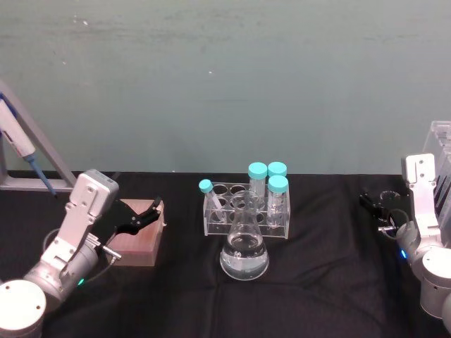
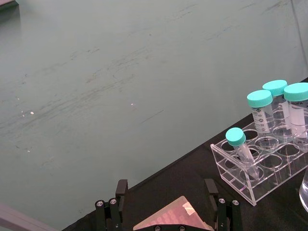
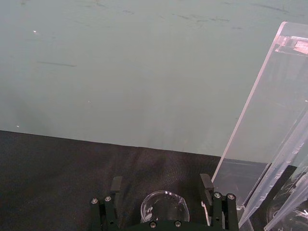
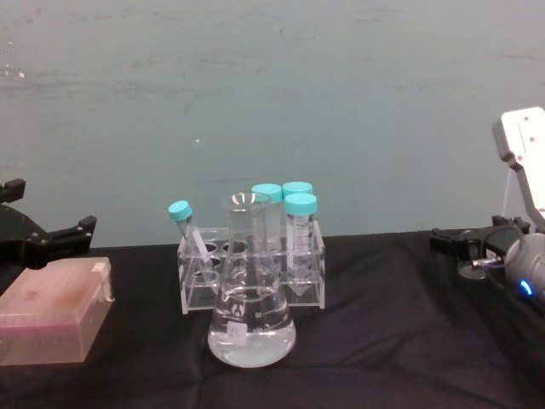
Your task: Place the experimental apparatus aside using one hand.
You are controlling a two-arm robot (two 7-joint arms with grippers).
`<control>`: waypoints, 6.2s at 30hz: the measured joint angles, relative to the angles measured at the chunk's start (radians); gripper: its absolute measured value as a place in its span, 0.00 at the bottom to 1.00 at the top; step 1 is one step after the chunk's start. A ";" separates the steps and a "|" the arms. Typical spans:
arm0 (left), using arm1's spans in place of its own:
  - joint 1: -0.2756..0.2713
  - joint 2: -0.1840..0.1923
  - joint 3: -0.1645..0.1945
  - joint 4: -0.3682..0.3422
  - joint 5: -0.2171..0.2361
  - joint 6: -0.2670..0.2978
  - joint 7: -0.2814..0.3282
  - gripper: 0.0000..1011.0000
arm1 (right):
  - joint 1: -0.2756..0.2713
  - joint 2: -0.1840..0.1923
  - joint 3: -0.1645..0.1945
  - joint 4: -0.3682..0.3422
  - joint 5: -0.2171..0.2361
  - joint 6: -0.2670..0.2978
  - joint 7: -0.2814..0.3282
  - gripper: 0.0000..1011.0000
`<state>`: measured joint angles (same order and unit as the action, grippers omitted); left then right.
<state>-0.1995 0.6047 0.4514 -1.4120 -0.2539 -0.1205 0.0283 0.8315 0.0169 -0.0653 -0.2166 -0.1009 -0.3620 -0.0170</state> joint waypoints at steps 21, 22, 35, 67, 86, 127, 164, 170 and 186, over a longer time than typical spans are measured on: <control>0.000 0.000 0.000 0.000 0.000 0.000 0.000 0.99 | 0.000 0.000 0.000 0.000 0.000 0.000 0.000 0.99; 0.000 0.000 0.000 0.000 0.000 0.000 0.000 0.99 | 0.000 0.000 0.000 0.000 0.000 0.000 0.000 0.99; 0.000 0.000 0.000 0.000 0.000 0.000 0.000 0.99 | -0.138 0.011 -0.007 -0.285 -0.009 0.074 0.030 0.99; 0.000 0.000 0.000 0.000 0.000 0.000 0.000 0.99 | -0.361 0.088 -0.062 -0.735 0.075 0.144 0.251 0.99; 0.000 0.000 0.000 0.000 0.000 0.000 0.000 0.99 | -0.438 0.182 -0.121 -0.861 0.176 0.174 0.427 0.99; 0.000 0.000 0.000 0.000 0.000 0.000 0.000 0.99 | -0.418 0.269 -0.285 -0.869 0.337 0.177 0.699 0.99; 0.000 0.000 0.000 0.000 0.000 0.000 0.000 0.99 | -0.338 0.274 -0.405 -0.810 0.430 0.136 0.807 0.99; 0.000 0.000 0.000 0.000 0.000 0.000 0.000 0.99 | -0.318 0.267 -0.427 -0.787 0.448 0.126 0.825 0.99; 0.000 0.000 0.000 0.000 0.000 0.000 0.000 0.99 | -0.263 0.252 -0.472 -0.726 0.477 0.106 0.857 0.99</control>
<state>-0.1995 0.6047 0.4514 -1.4120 -0.2540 -0.1205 0.0283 0.5689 0.2685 -0.5371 -0.9423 0.3756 -0.2563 0.8400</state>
